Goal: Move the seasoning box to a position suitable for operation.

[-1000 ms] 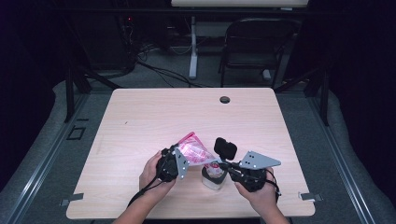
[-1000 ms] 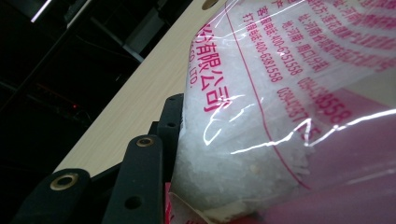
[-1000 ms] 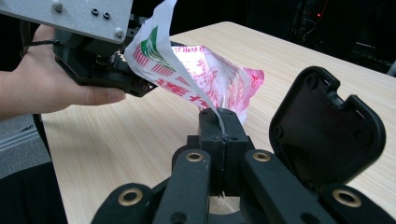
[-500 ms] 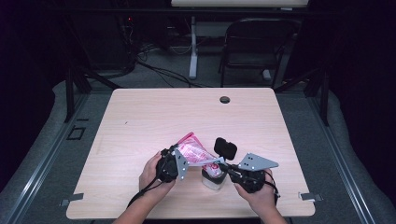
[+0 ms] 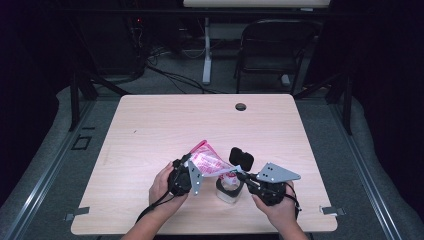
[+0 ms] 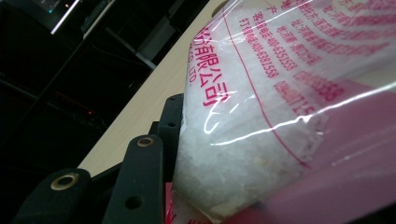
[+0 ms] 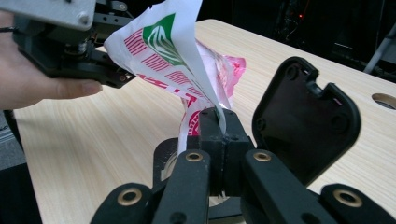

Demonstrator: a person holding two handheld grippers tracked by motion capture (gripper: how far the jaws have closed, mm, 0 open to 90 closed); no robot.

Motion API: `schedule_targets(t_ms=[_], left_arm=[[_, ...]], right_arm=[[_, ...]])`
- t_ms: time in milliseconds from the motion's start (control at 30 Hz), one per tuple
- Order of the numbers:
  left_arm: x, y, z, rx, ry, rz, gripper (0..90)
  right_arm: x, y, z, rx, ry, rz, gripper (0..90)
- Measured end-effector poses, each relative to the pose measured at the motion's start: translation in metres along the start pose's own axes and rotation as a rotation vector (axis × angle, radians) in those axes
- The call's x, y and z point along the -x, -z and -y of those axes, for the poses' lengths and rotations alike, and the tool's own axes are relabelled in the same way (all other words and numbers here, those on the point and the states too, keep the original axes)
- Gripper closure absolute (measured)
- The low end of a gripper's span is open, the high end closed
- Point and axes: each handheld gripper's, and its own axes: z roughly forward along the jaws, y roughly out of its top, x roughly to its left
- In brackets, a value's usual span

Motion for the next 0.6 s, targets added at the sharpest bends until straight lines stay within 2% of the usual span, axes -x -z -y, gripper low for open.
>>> schedule_targets(t_ms=[133, 267, 467, 533, 600], left_arm=[[0.0007, 0.0007, 0.0007, -0.002, -0.024, 0.011, 64.7], [0.0018, 0.0018, 0.0006, 0.003, -0.039, 0.003, 65.0], [0.0021, 0.0037, 0.0005, 0.015, -0.043, -0.019, 65.3], [0.0025, 0.0051, 0.0003, 0.012, -0.063, -0.03, 65.5], [0.0029, 0.0056, 0.0001, 0.016, -0.066, -0.034, 65.5]], right_arm=[[0.0019, 0.0, 0.0011, -0.004, 0.001, 0.008, 90.0], [0.0047, -0.001, 0.0039, -0.004, -0.015, 0.007, 90.0], [0.0027, -0.0008, 0.0045, 0.002, -0.008, 0.021, 90.0], [0.001, -0.0006, 0.005, 0.007, -0.005, 0.025, 90.0], [0.0006, 0.0, 0.0059, 0.006, -0.003, 0.025, 90.0]])
